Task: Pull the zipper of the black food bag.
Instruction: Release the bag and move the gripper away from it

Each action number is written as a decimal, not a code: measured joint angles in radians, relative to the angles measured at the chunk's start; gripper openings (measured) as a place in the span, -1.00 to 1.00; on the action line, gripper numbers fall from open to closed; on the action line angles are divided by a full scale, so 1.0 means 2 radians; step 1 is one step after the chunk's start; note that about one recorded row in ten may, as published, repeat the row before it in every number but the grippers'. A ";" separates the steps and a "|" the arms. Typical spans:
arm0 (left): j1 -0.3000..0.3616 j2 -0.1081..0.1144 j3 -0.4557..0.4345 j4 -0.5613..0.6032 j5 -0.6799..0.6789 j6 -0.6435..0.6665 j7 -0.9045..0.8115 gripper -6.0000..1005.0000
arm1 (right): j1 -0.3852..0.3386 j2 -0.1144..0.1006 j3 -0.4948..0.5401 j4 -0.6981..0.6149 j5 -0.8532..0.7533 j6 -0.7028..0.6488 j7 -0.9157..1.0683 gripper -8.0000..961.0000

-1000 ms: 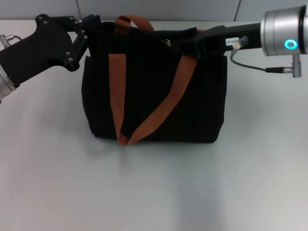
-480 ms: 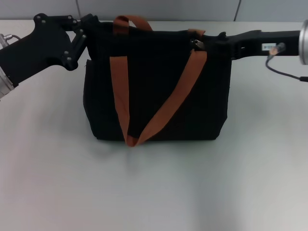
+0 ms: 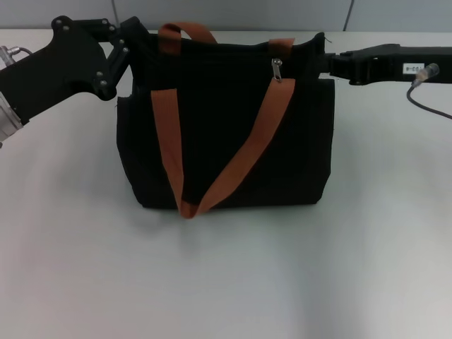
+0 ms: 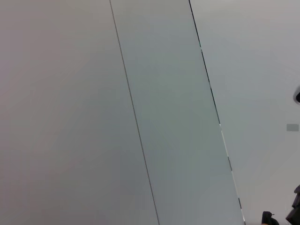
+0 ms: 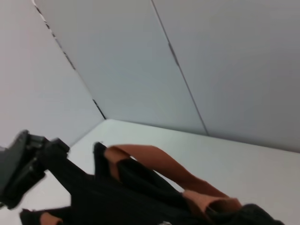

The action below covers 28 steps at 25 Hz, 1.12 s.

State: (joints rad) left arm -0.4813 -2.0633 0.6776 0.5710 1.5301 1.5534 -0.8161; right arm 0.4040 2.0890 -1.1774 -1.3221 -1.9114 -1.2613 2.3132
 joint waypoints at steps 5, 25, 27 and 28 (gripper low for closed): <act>0.000 -0.001 0.000 -0.001 0.000 0.000 0.000 -0.84 | -0.014 -0.003 0.047 0.060 0.124 -0.034 -0.104 -0.76; 0.004 -0.002 0.001 -0.006 0.002 -0.003 0.002 -0.83 | -0.016 -0.022 0.214 0.390 0.211 -0.357 -0.572 0.43; 0.004 -0.002 0.001 -0.006 0.003 -0.004 0.001 -0.83 | -0.022 -0.022 0.215 0.395 0.180 -0.361 -0.591 0.51; 0.004 -0.002 0.002 -0.006 0.004 -0.006 0.001 -0.83 | -0.025 -0.022 0.215 0.395 0.162 -0.360 -0.602 0.55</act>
State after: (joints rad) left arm -0.4724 -2.0664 0.6811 0.5590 1.5375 1.5421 -0.8148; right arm 0.3532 2.0458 -0.7477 -0.5315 -1.5870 -1.9822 1.1088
